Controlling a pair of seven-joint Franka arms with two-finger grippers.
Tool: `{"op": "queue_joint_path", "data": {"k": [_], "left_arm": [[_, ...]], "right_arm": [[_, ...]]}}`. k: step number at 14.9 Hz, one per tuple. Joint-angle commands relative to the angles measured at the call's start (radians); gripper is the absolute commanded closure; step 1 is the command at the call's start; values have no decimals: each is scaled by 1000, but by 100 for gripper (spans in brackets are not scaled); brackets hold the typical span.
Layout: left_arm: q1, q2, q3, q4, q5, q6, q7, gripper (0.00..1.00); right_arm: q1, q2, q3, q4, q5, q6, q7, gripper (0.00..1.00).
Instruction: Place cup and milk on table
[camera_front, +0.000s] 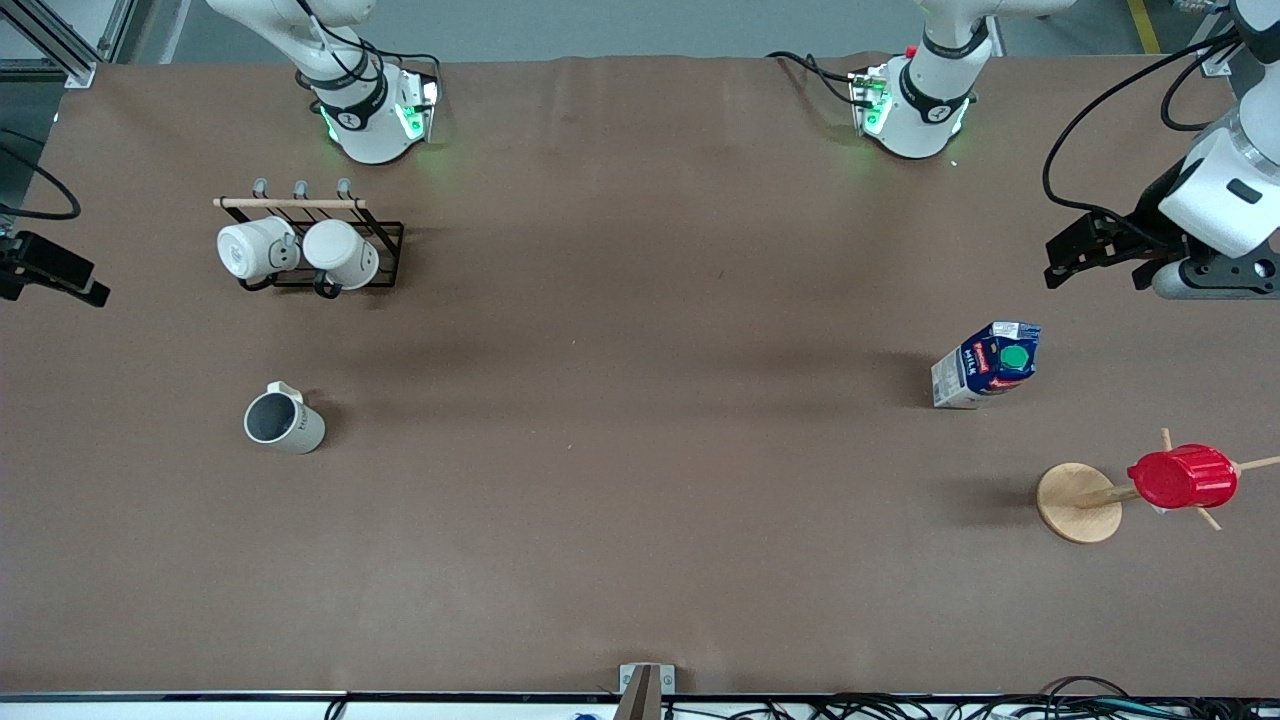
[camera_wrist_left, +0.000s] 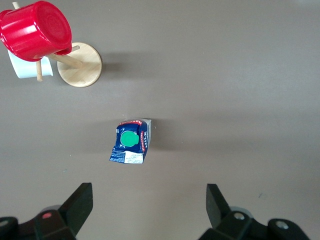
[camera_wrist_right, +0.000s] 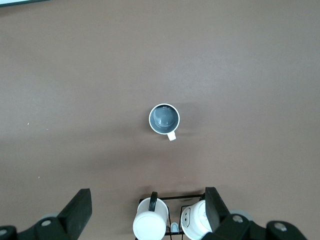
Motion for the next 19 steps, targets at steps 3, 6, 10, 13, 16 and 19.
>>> {"op": "queue_joint_path", "data": {"k": [3, 6, 10, 13, 16, 19], "left_arm": [[-1, -18, 2, -18, -4, 14, -2, 0], [0, -11, 0, -15, -4, 14, 3, 0], [0, 8, 8, -14, 2, 14, 7, 0], [-1, 34, 2, -15, 40, 14, -7, 0], [-1, 86, 3, -26, 42, 58, -7, 0], [3, 127, 6, -81, 43, 159, -7, 0]], "right_arm": [[2, -11, -3, -11, -3, 3, -10, 0], [5, -11, -2, -6, -14, 5, -8, 0], [11, -10, 0, -8, -12, 0, -10, 0], [-1, -8, -5, -60, -56, 8, -39, 0], [-13, 5, -5, -190, -70, 141, -77, 0], [-7, 18, -5, -365, -69, 344, -90, 0]]}}
